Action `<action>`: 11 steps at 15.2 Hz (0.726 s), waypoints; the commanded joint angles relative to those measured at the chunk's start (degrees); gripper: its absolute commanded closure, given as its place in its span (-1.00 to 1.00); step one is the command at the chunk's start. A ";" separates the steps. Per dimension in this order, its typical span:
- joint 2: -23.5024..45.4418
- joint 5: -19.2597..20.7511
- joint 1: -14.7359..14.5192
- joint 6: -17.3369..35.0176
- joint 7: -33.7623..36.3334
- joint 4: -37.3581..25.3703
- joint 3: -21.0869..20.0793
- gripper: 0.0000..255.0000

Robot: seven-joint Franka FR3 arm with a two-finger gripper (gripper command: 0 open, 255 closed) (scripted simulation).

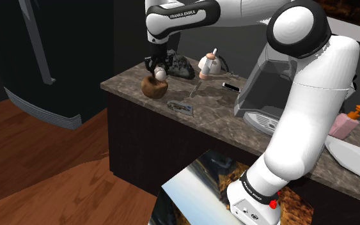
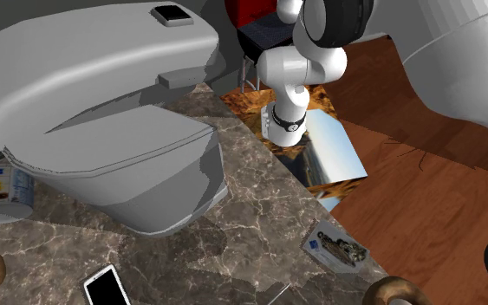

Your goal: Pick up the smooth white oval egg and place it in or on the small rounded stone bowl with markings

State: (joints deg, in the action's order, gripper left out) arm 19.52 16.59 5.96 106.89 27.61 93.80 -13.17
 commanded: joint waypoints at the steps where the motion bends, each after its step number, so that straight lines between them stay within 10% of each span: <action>1: 0.00 0.00 0.00 0.00 0.00 0.00 0.00 1.00; 11: -0.83 -0.44 -0.08 -3.38 -0.81 -2.67 -0.14 1.00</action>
State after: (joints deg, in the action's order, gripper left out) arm 18.90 16.24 5.88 104.15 26.97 91.57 -13.30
